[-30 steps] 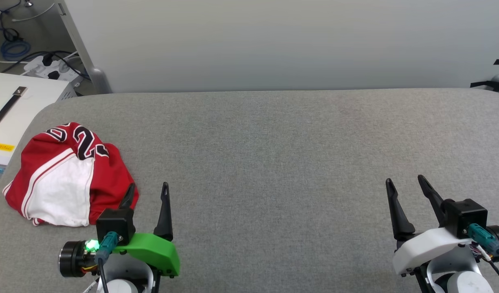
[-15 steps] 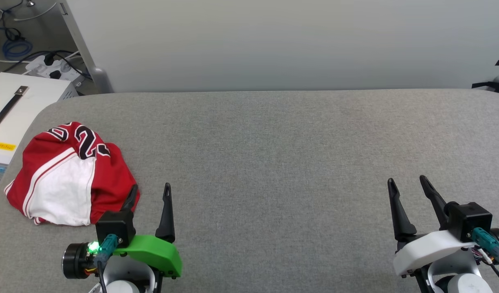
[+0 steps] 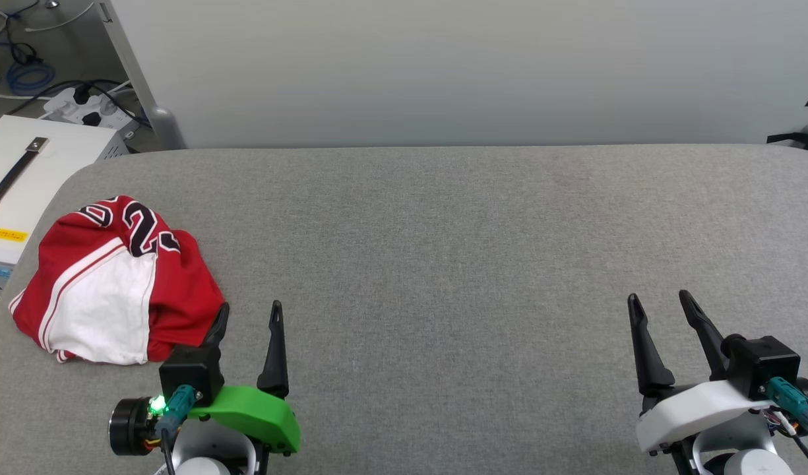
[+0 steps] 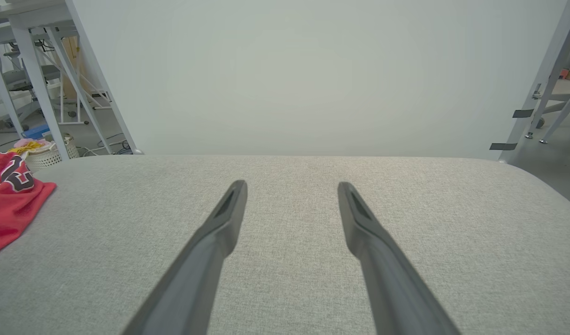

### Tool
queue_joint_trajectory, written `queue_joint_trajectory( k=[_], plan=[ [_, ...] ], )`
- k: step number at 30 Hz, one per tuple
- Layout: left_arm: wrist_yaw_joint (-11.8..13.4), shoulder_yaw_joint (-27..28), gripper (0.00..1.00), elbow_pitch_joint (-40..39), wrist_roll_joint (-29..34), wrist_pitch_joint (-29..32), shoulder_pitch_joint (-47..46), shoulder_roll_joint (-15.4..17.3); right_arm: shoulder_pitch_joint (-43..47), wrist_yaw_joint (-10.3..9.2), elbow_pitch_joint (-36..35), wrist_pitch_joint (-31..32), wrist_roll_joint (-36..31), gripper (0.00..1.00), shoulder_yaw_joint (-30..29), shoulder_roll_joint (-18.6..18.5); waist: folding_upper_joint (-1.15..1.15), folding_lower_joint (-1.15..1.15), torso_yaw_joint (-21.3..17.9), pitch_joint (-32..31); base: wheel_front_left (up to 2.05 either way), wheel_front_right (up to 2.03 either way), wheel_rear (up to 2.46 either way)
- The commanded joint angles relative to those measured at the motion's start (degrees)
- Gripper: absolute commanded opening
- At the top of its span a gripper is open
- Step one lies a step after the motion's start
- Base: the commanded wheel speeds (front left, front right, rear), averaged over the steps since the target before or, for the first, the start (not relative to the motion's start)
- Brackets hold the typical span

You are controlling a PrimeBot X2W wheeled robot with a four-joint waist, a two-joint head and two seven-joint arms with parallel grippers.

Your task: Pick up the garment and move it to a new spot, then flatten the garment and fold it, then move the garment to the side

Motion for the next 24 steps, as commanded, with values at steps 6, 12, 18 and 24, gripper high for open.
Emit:
queue_joint_trajectory(
  k=[6,12,18,24],
  plan=[
    [-0.4,-0.3,1.00,0.7,-1.4,-1.1,0.8,-0.1,0.7,-0.02,0.5,-1.3,1.1,1.00,0.1,0.1,0.00,0.00,0.1,0.1,0.00,0.00,0.00],
    [-0.3,-0.5,1.00,1.2,-2.1,-1.9,0.8,-0.1,0.8,-0.02,0.7,-2.1,1.8,1.00,0.1,0.1,0.00,0.00,0.1,0.3,0.00,0.00,0.00],
    [-0.3,-0.8,1.00,1.7,-2.9,-2.6,0.7,-0.1,1.0,-0.03,0.9,-2.8,2.3,1.00,0.1,0.1,0.00,0.00,0.4,0.5,0.00,0.00,0.00],
    [-0.2,-1.0,1.00,2.2,-3.5,-3.3,0.5,-0.2,1.2,-0.03,1.3,-3.5,3.5,1.00,0.1,0.1,0.00,0.00,1.4,0.7,0.00,0.00,0.00]
  ],
)
